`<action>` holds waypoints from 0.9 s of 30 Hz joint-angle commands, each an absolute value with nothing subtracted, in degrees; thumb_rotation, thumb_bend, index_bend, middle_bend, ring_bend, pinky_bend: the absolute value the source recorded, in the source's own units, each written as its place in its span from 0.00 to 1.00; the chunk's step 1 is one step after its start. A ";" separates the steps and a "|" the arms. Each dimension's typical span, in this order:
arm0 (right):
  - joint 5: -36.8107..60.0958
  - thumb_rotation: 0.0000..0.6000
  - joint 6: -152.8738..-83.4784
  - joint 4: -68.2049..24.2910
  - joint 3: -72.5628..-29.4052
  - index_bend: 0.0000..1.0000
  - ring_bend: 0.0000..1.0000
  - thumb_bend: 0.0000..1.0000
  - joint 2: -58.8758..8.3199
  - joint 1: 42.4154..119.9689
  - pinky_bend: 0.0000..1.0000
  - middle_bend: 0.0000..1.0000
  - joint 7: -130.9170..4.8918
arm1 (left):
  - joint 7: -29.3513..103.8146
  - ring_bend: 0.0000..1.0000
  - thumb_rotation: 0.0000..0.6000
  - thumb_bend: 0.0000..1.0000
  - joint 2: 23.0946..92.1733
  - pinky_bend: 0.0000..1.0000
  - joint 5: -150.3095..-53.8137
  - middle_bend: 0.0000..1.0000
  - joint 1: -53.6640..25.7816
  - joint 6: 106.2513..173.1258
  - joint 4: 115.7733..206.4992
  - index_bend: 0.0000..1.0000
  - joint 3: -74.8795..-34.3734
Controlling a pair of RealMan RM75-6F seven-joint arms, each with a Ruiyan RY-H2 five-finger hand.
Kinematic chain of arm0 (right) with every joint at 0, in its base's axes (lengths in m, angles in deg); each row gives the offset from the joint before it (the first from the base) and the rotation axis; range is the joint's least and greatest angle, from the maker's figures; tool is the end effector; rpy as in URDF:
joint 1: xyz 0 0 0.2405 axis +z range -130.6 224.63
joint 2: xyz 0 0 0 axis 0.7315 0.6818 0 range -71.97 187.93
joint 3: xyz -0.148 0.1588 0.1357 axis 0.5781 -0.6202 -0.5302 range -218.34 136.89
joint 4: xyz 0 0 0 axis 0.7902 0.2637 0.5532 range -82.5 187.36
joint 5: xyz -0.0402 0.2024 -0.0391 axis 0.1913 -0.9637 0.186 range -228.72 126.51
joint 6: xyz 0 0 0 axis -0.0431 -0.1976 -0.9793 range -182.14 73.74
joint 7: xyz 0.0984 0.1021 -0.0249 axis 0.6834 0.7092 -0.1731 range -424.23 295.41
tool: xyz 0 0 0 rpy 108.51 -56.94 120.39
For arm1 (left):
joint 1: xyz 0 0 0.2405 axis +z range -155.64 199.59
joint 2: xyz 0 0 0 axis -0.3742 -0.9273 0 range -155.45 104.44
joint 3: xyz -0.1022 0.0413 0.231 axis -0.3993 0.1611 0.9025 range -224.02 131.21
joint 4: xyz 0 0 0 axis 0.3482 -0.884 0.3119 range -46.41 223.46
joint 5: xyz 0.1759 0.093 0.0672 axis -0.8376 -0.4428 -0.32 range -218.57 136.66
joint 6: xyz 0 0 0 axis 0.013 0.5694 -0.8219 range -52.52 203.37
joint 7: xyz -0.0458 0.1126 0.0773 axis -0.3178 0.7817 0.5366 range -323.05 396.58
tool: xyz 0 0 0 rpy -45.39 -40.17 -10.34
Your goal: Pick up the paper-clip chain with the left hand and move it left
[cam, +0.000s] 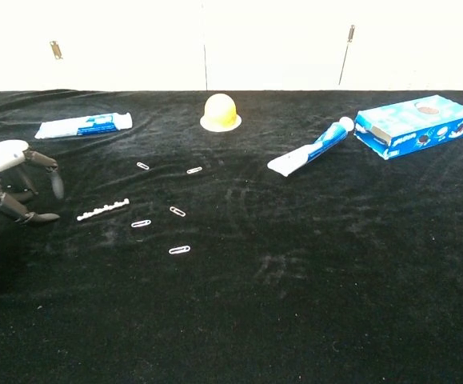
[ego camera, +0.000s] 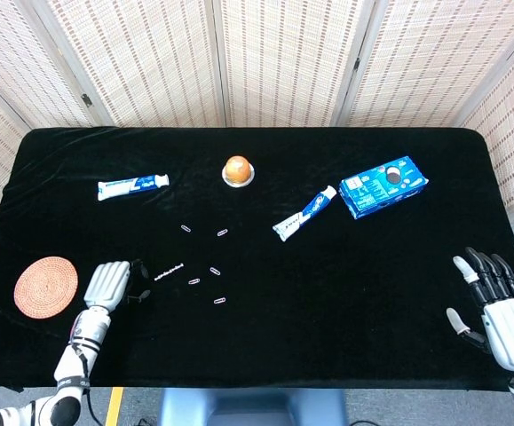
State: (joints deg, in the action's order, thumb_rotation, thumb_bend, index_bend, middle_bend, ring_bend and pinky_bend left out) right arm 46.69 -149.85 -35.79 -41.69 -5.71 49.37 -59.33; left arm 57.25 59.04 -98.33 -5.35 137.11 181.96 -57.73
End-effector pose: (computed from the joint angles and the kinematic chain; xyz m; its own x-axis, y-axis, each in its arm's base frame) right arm -0.2973 -0.1576 0.1742 0.3724 0.1172 0.9206 -0.9033 -0.1820 0.3886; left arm -0.2201 0.2939 0.0154 0.2618 0.3035 0.9162 0.9641 -0.0386 -0.2627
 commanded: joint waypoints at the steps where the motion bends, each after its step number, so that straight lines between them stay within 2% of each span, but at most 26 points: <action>1: 46.53 1.00 -149.83 -35.78 -41.75 0.00 0.00 0.35 -5.72 49.31 0.00 0.00 -59.34 | 57.55 1.00 1.00 0.32 60.76 1.00 -95.94 1.00 -7.00 135.60 179.78 0.52 -58.67; 5: 45.97 1.00 -149.85 -35.78 -42.04 0.00 0.00 0.35 -5.72 49.21 0.00 0.00 -59.14 | 57.61 1.00 1.00 0.32 62.67 1.00 -94.60 1.00 -8.61 134.23 177.53 0.52 -58.94; 16: 45.41 1.00 -149.94 -35.53 -42.46 0.00 0.00 0.35 -5.61 49.07 0.00 0.00 -58.50 | 57.23 1.00 1.00 0.40 64.49 1.00 -92.77 1.00 -10.78 133.04 175.12 0.52 -58.88; 27: 44.80 1.00 -149.74 -35.48 -42.90 0.00 0.00 0.35 -5.52 49.10 0.00 0.00 -58.32 | 56.55 1.00 1.00 0.40 65.78 1.00 -91.59 1.00 -12.47 131.49 172.27 0.53 -58.64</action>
